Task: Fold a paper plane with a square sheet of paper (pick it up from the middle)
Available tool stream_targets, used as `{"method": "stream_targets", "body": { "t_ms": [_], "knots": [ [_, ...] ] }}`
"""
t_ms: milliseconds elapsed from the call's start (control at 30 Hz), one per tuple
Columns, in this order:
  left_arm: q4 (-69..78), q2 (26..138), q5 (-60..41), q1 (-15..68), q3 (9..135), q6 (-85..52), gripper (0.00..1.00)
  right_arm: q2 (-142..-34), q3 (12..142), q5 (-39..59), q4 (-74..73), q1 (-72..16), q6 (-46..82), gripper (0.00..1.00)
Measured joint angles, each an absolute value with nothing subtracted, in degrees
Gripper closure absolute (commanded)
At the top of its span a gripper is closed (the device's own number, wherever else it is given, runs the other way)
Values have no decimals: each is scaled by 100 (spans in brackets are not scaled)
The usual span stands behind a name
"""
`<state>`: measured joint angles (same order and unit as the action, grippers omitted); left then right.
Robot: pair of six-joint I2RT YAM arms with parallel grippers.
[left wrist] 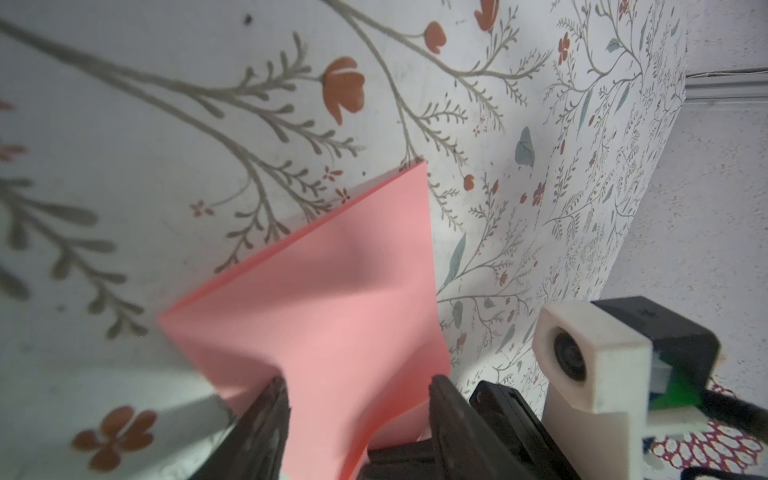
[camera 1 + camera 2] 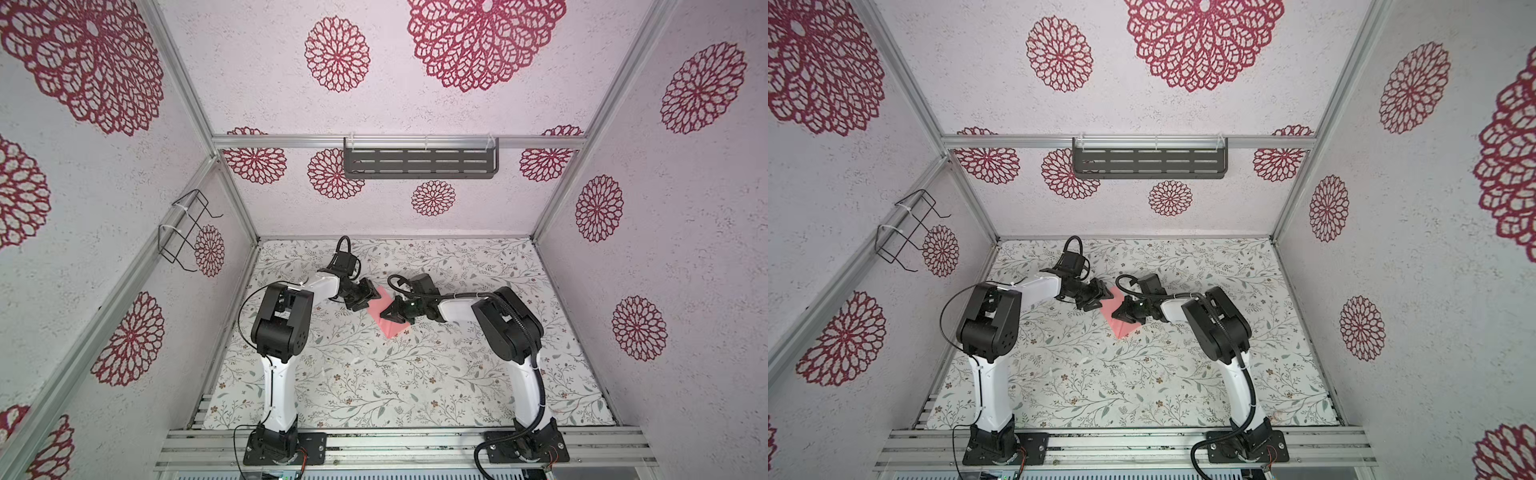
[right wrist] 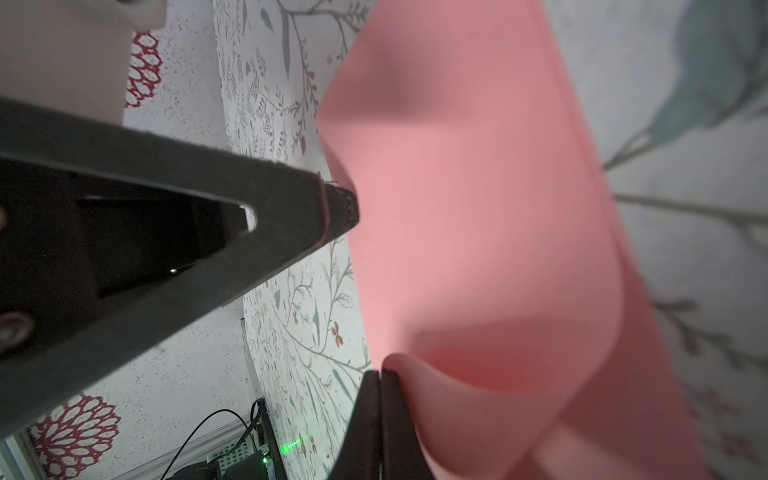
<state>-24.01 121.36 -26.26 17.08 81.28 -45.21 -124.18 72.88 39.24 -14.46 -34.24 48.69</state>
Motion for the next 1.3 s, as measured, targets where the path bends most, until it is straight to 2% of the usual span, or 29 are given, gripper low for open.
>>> {"method": "stream_targets", "body": {
  "t_ms": [1300],
  "knots": [
    [-2412, 12136, -2591, 1710, 8121, -4519, 45, -12621, 7286, 4185, -1678, -3422, 4925, 91]
  ]
}}
